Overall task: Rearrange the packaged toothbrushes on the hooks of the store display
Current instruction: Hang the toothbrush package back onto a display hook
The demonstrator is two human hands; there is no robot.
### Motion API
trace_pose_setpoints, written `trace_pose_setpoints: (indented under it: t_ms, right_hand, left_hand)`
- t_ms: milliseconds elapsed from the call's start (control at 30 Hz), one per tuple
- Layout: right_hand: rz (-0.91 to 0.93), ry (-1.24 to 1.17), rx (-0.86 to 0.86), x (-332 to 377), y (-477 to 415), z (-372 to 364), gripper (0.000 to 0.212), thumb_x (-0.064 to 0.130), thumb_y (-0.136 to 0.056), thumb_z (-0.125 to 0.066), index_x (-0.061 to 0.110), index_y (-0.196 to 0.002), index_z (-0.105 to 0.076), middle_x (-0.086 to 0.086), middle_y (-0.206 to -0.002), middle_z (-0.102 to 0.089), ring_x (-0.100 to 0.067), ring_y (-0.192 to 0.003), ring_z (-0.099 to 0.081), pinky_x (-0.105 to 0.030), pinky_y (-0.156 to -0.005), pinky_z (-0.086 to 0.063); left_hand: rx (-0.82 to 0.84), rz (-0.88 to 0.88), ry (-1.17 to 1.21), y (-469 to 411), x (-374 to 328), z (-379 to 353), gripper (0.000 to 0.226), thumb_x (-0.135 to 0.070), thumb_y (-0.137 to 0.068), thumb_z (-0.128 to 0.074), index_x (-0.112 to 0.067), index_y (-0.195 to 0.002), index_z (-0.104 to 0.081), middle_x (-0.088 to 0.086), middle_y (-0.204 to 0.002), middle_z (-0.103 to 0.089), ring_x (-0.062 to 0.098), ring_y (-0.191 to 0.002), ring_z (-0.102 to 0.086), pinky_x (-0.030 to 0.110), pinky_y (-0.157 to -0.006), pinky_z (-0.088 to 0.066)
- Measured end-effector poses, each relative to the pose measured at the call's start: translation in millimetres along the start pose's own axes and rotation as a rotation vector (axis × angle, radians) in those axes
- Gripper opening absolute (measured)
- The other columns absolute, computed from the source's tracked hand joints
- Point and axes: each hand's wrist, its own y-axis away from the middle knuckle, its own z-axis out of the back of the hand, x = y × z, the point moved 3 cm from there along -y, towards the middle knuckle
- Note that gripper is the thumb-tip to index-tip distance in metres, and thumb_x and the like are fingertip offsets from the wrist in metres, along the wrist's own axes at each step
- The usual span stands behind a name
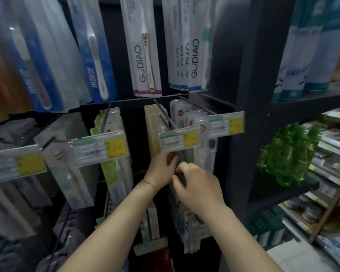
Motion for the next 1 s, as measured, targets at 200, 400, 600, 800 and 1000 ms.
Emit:
trace_pose_setpoints:
  t_ms: [200,400,600,800,1000]
  right_hand:
    - [0.033,-0.017,-0.019,-8.2,0.1,3.8,0.02,0.043,-0.097,-0.046,0.025,-0.097,-0.055,0.008,-0.085,-0.058,-0.014,-0.074,-0.059,-0.027,-0.052,-0.032]
    - [0.017,-0.029,-0.008,-15.9,-3.1,6.3,0.02,0.043,-0.097,-0.046,0.025,-0.099,-0.056,0.009,-0.083,-0.057,-0.013,-0.074,-0.057,-0.028,-0.057,-0.036]
    - [0.012,-0.042,-0.026,-16.7,-5.2,9.2,0.023,0.043,-0.098,-0.046,0.026,-0.108,-0.058,0.009,-0.089,-0.06,-0.013,-0.081,-0.059,-0.028,-0.061,-0.039]
    - [0.02,-0.041,-0.049,-14.6,-7.2,8.1,0.022,0.042,-0.097,-0.048,0.025,-0.106,-0.059,0.009,-0.087,-0.06,-0.012,-0.079,-0.059,-0.026,-0.06,-0.034]
    - [0.028,-0.049,-0.08,-14.2,-10.2,6.1,0.022,0.041,-0.096,-0.051,0.025,-0.106,-0.061,0.009,-0.088,-0.062,-0.012,-0.077,-0.06,-0.024,-0.06,-0.035]
  left_hand:
    - [0.002,0.038,0.093,-30.7,-7.8,-13.1,0.02,-0.014,-0.104,-0.047,-0.007,-0.113,-0.064,0.007,-0.118,-0.064,0.016,-0.109,-0.056,0.02,-0.096,-0.041]
    - [0.127,0.175,0.109,-42.3,-9.3,-24.0,0.03,-0.011,-0.106,-0.039,-0.014,-0.078,-0.048,0.008,-0.084,-0.051,0.022,-0.093,-0.049,0.03,-0.088,-0.042]
    - [0.145,0.439,0.363,-44.0,8.1,-29.3,0.033,-0.025,-0.104,-0.048,-0.006,-0.13,-0.057,0.012,-0.13,-0.058,0.03,-0.13,-0.05,0.038,-0.112,-0.04]
    - [0.244,0.595,0.483,-49.6,12.9,-33.5,0.017,-0.022,-0.107,-0.042,-0.015,-0.096,-0.052,0.005,-0.109,-0.052,0.021,-0.11,-0.049,0.038,-0.109,-0.039]
    - [0.267,0.625,0.372,-56.1,34.2,-37.5,0.025,-0.025,-0.107,-0.039,-0.009,-0.112,-0.058,0.007,-0.115,-0.059,0.021,-0.11,-0.055,0.034,-0.106,-0.038]
